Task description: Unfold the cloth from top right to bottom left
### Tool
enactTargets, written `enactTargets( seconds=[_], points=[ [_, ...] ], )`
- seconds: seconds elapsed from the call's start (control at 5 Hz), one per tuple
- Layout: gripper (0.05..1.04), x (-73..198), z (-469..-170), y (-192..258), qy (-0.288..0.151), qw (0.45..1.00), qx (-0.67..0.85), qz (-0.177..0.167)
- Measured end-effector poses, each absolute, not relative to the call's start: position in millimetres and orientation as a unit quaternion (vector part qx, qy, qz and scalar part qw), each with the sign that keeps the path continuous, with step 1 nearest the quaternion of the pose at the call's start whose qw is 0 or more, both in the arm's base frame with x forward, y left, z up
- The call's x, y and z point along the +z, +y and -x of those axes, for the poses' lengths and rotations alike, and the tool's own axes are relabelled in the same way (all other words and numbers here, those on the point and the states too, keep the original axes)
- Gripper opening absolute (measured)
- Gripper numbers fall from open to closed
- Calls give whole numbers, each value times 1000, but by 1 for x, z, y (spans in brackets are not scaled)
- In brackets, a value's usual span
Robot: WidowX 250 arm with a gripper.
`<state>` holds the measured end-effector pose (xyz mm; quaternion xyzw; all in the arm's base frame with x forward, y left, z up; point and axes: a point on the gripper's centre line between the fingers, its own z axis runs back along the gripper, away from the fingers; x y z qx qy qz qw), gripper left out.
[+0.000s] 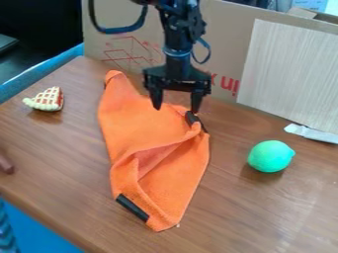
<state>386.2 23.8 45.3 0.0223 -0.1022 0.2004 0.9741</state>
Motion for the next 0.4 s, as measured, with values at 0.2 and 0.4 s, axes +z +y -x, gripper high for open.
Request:
enactTargets(
  seconds=[0.2,0.4],
  points=[
    [1000,45,-393,18,-105,972,210,-11],
    [1000,33,-398,16,-92,970,226,-5]
  ],
)
